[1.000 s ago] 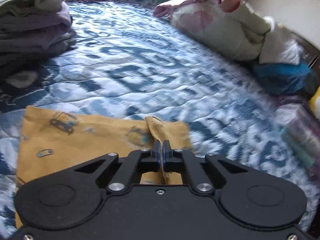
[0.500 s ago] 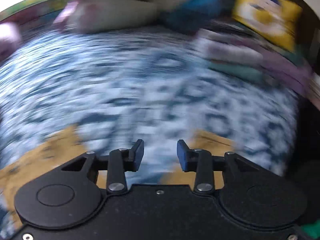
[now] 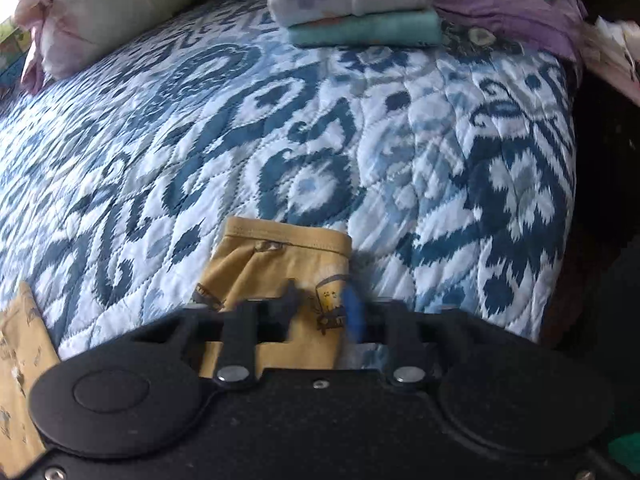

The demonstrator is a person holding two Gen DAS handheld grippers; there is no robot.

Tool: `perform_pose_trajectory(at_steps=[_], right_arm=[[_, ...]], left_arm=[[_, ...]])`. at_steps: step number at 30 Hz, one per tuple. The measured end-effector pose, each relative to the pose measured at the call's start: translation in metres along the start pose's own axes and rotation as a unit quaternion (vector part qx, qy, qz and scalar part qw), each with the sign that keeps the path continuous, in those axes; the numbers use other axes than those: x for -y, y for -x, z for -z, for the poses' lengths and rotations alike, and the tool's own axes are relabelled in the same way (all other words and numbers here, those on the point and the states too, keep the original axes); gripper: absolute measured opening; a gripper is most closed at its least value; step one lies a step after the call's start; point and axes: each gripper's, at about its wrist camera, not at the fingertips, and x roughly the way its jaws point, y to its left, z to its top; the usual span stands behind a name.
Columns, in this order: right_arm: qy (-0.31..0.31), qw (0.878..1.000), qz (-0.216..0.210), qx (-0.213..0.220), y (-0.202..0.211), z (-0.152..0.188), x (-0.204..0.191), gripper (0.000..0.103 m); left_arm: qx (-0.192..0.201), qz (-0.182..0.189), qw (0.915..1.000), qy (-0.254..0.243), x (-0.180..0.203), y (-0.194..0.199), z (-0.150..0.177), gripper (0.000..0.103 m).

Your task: Fold clothes

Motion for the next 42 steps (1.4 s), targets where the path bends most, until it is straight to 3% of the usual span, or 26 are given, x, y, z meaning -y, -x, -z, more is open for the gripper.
perform_pose_trajectory(at_steps=[5, 9, 13, 17, 25, 28, 32, 34, 36, 37, 42], right_arm=[[-0.01, 1.0, -0.001, 0.008, 0.0, -0.005, 0.004, 0.025], [-0.027, 0.999, 0.009, 0.022, 0.005, -0.008, 0.013, 0.025], [-0.042, 0.998, 0.018, 0.038, 0.009, -0.009, 0.021, 0.032], [-0.036, 0.998, 0.019, 0.039, 0.006, -0.01, 0.018, 0.034], [0.001, 1.0, 0.027, 0.014, -0.012, -0.009, -0.001, 0.036], [0.017, 0.999, 0.049, 0.006, -0.014, -0.007, -0.007, 0.036], [0.026, 0.995, 0.091, -0.01, -0.009, -0.002, -0.012, 0.051], [0.031, 0.993, 0.106, -0.029, -0.013, 0.001, -0.013, 0.048], [0.019, 0.993, 0.109, -0.04, -0.016, 0.002, -0.012, 0.032], [0.017, 0.993, 0.11, -0.043, -0.016, 0.003, -0.012, 0.029], [-0.022, 0.993, 0.109, -0.045, -0.019, -0.001, -0.009, 0.026]], left_arm=[[0.06, -0.014, 0.9952, 0.076, -0.032, 0.046, 0.004, 0.001], [0.138, -0.031, 0.9777, 0.155, -0.073, 0.113, 0.02, 0.001], [0.21, -0.057, 0.9509, 0.221, -0.113, 0.188, 0.051, 0.001], [0.254, -0.075, 0.9209, 0.286, -0.146, 0.243, 0.1, 0.001], [0.289, -0.098, 0.853, 0.423, -0.182, 0.275, 0.212, 0.001], [0.288, -0.098, 0.8329, 0.462, -0.189, 0.27, 0.242, 0.001], [0.289, -0.096, 0.8195, 0.485, -0.19, 0.263, 0.262, 0.001], [0.294, -0.086, 0.8118, 0.497, -0.191, 0.26, 0.27, 0.001], [0.296, -0.079, 0.8065, 0.505, -0.192, 0.257, 0.276, 0.001], [0.297, -0.077, 0.806, 0.506, -0.193, 0.256, 0.277, 0.001], [0.306, -0.067, 0.7973, 0.516, -0.197, 0.254, 0.284, 0.001]])
